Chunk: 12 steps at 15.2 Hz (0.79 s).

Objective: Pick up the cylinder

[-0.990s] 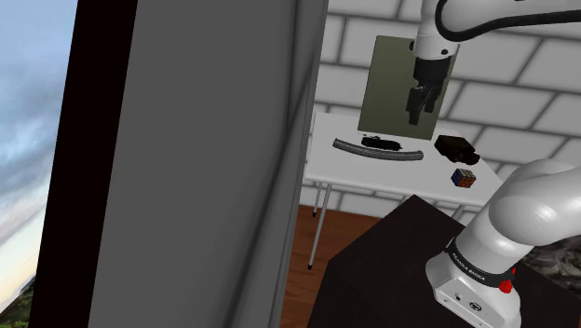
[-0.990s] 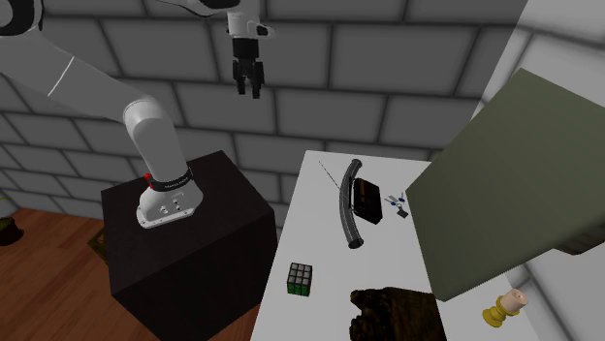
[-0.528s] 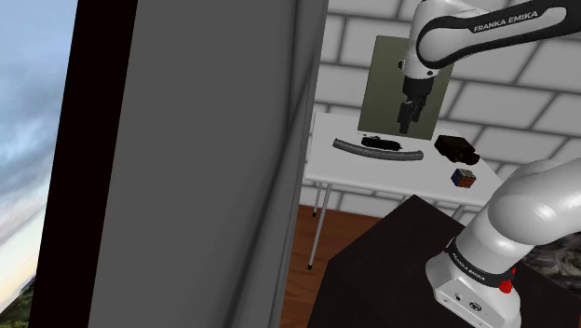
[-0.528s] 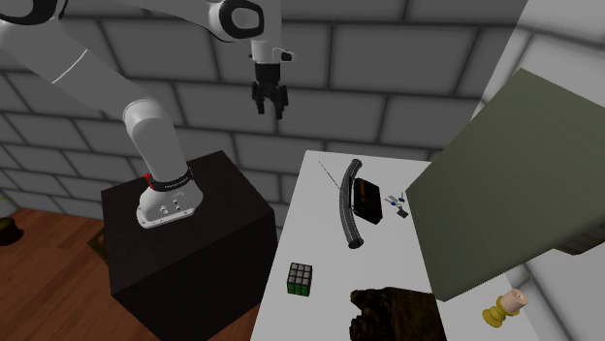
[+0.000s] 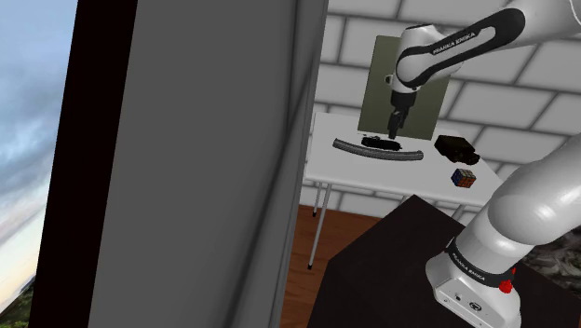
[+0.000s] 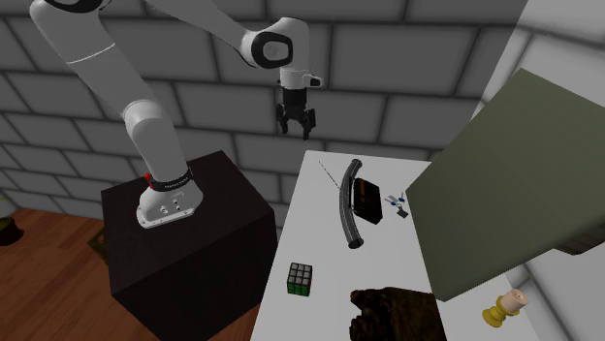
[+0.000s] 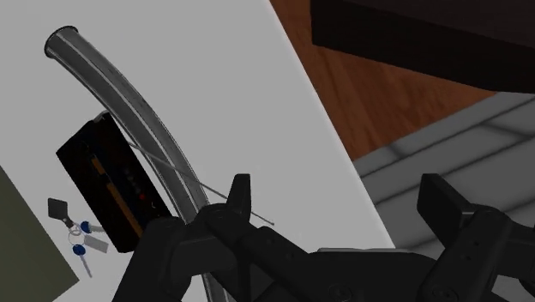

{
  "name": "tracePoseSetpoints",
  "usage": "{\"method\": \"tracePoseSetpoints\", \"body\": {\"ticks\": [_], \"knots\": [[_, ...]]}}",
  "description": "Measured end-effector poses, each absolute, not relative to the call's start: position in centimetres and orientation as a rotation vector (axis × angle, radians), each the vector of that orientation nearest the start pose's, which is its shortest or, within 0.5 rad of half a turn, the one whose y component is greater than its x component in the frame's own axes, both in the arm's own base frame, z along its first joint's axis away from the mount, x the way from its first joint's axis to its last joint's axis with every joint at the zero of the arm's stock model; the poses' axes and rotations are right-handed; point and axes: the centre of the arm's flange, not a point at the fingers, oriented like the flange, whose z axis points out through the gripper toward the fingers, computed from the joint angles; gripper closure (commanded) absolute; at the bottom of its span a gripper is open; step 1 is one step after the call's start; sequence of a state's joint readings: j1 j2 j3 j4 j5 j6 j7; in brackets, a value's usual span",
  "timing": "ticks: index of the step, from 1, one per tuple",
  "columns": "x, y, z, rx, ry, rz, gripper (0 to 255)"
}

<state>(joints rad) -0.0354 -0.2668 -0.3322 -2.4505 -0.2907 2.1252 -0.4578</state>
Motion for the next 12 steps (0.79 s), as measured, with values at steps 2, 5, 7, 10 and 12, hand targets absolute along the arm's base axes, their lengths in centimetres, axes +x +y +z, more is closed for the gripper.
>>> {"method": "tracePoseSetpoints", "body": {"ticks": [2, 5, 7, 10, 12], "knots": [[42.4, -18.8, 37.3, -3.215, -0.473, 0.188, 0], [44.3, -20.4, 34.9, -3.2, -0.537, 0.174, 0], [45.9, -21.5, 32.8, -3.189, -0.578, 0.166, 0], [48.3, -23.7, 30.7, -3.173, -0.64, 0.152, 0], [49.7, -24.5, 29.1, -3.16, -0.682, 0.144, 0]]}}
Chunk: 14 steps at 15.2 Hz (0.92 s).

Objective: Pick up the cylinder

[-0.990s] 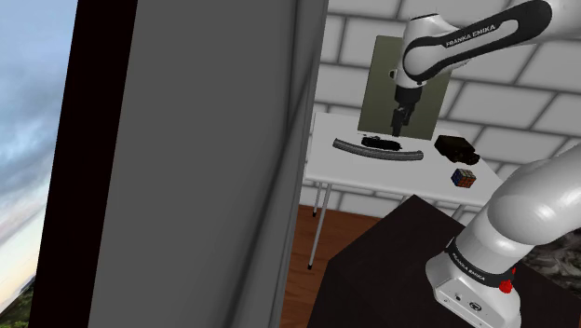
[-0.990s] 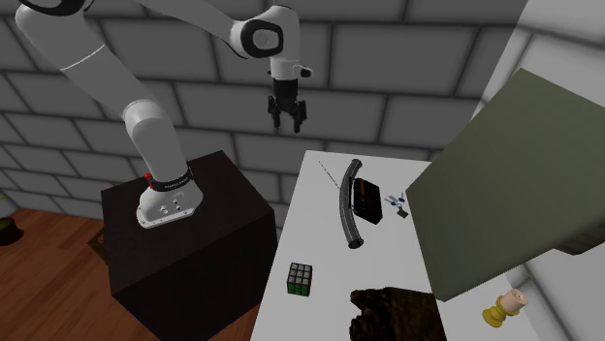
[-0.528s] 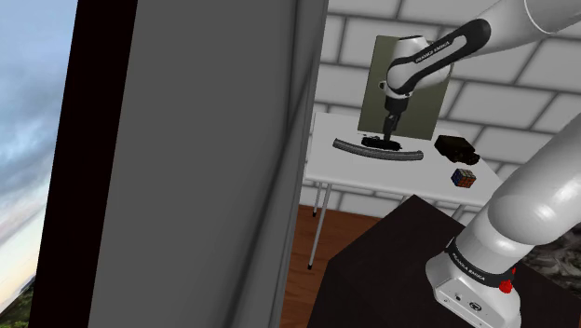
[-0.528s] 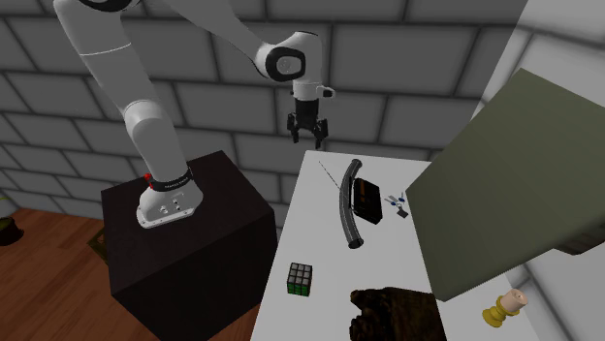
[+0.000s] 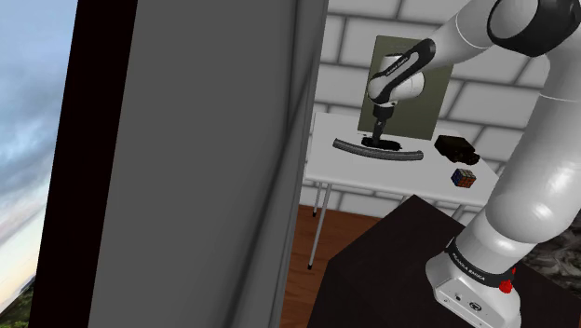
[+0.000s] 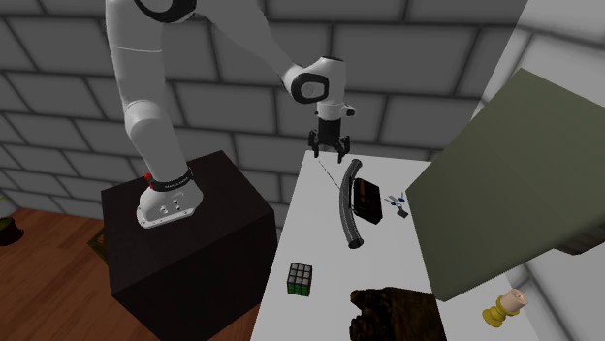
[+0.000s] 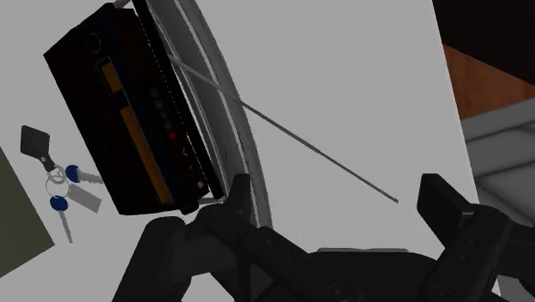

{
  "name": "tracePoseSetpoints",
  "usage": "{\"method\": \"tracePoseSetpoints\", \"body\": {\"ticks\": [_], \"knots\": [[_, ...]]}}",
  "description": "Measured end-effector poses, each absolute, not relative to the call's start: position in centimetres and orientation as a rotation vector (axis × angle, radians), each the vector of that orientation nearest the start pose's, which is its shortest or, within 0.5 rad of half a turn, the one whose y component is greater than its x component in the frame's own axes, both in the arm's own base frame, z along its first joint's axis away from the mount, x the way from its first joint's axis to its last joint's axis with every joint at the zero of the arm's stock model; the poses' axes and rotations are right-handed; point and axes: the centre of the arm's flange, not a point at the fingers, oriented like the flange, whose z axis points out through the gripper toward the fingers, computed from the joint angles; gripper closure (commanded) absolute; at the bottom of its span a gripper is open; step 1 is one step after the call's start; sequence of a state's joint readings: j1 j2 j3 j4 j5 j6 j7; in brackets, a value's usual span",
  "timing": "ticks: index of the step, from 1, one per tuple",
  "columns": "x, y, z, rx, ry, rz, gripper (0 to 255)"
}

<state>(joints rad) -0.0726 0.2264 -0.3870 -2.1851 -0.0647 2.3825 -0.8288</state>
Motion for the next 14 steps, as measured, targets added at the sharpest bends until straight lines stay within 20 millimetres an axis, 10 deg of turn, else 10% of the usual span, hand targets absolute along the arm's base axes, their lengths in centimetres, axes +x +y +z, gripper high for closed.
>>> {"method": "tracePoseSetpoints", "body": {"ticks": [8, 14], "knots": [[56.4, -28.6, 22.2, -3.107, -0.845, 0.108, 0], [57.5, -29.2, 18.7, -3.099, -0.867, 0.1, 0]]}}
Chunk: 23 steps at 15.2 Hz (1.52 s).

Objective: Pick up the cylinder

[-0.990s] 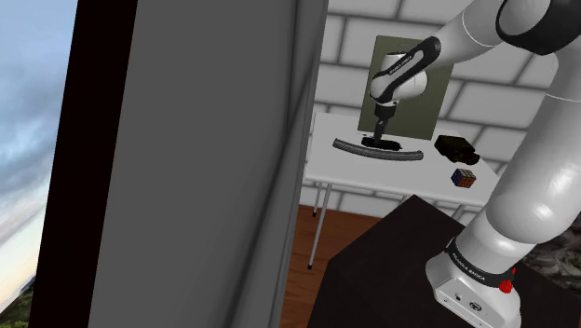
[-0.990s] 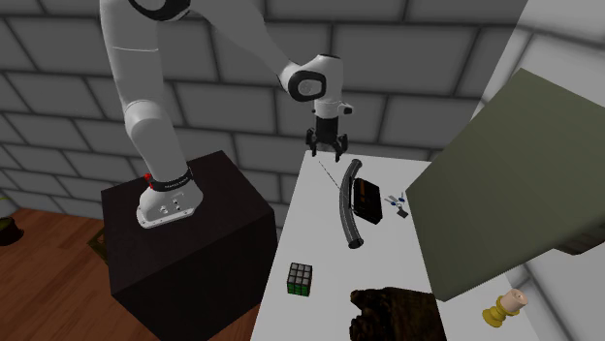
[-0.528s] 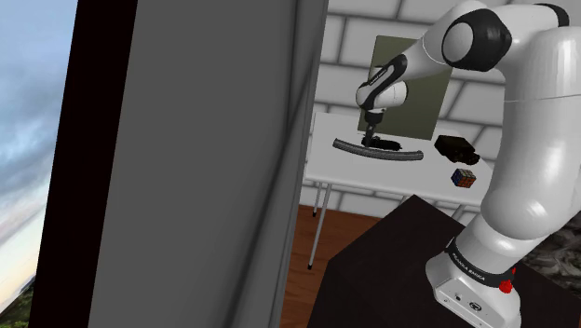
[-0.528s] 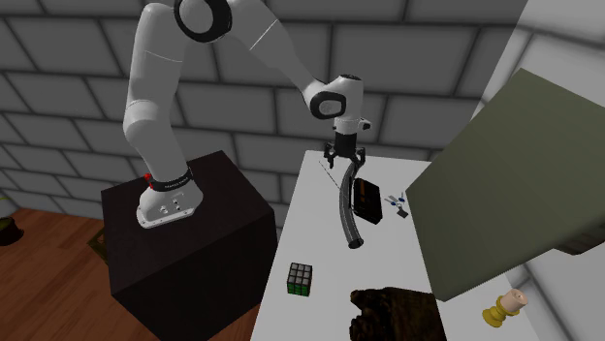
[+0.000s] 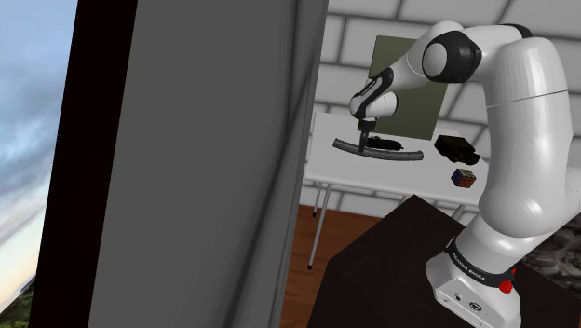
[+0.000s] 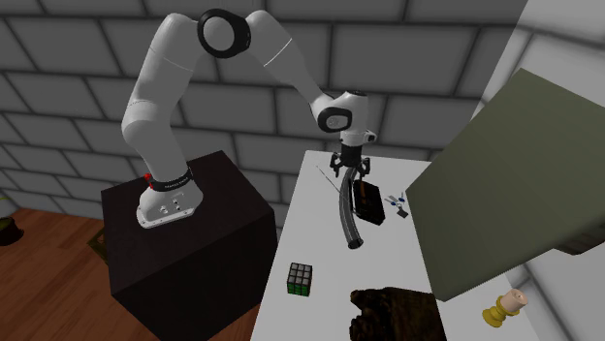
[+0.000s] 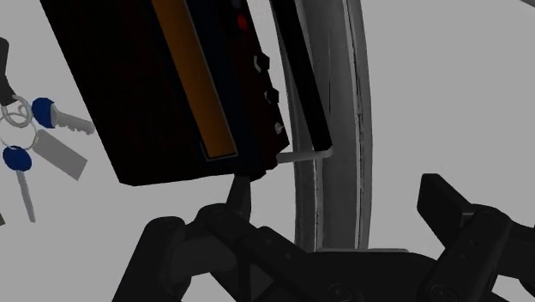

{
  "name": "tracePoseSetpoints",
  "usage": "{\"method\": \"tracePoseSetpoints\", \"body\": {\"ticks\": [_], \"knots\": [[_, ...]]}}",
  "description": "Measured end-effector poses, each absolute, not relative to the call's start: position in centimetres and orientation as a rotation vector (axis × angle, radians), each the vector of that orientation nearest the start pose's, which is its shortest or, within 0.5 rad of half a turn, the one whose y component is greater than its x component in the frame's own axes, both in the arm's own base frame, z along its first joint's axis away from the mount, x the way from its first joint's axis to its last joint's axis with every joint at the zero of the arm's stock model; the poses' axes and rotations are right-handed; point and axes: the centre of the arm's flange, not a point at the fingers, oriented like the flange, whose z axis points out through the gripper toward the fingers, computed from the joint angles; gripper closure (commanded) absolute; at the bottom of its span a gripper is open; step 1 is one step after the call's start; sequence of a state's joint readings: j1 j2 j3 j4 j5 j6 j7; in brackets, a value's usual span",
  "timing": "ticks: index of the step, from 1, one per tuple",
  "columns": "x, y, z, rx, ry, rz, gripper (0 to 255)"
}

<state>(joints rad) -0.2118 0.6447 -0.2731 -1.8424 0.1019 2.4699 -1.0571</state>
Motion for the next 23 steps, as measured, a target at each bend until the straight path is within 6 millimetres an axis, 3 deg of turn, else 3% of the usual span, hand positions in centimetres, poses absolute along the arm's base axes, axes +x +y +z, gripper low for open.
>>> {"method": "tracePoseSetpoints", "body": {"ticks": [2, 3, 13, 23], "knots": [[57.4, -29.1, 17.6, -3.099, -0.867, 0.1, 0], [57.4, -29.1, 17.4, -3.098, -0.866, 0.101, 255], [57.4, -29.1, 17.2, -3.099, -0.867, 0.102, 255], [57.4, -29.0, 21.9, -3.098, -0.865, 0.103, 255]]}}
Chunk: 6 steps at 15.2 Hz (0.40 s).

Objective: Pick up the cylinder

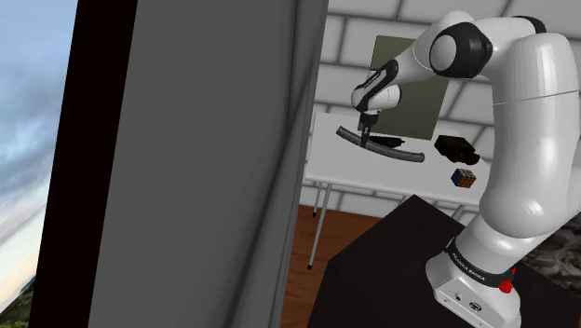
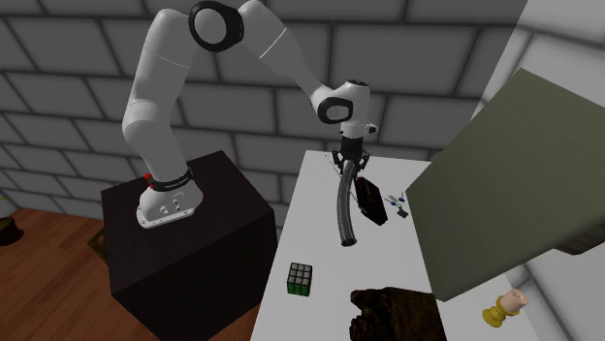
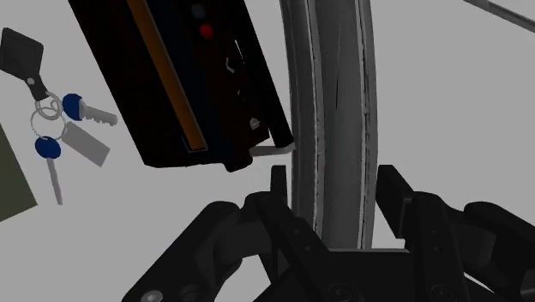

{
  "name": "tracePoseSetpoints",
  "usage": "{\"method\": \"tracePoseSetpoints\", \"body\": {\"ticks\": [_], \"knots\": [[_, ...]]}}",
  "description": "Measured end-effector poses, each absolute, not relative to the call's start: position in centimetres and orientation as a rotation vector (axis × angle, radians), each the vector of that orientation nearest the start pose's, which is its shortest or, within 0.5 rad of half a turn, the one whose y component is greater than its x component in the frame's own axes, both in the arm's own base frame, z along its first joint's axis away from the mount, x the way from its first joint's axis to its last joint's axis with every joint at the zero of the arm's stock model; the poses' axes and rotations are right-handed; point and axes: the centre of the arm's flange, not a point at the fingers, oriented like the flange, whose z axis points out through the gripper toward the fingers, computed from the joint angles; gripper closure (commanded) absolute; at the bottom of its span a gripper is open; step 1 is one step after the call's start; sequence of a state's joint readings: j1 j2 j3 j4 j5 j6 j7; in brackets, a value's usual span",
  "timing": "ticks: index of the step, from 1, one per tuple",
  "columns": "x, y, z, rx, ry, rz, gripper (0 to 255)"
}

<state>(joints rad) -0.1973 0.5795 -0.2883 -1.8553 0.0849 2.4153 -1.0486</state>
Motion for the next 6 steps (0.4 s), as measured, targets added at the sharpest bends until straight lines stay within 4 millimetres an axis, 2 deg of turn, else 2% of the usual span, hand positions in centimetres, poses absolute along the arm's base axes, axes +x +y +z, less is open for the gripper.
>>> {"method": "tracePoseSetpoints", "body": {"ticks": [6], "knots": [[57.3, -29.1, 24.9, -3.098, -0.865, 0.103, 255]]}}
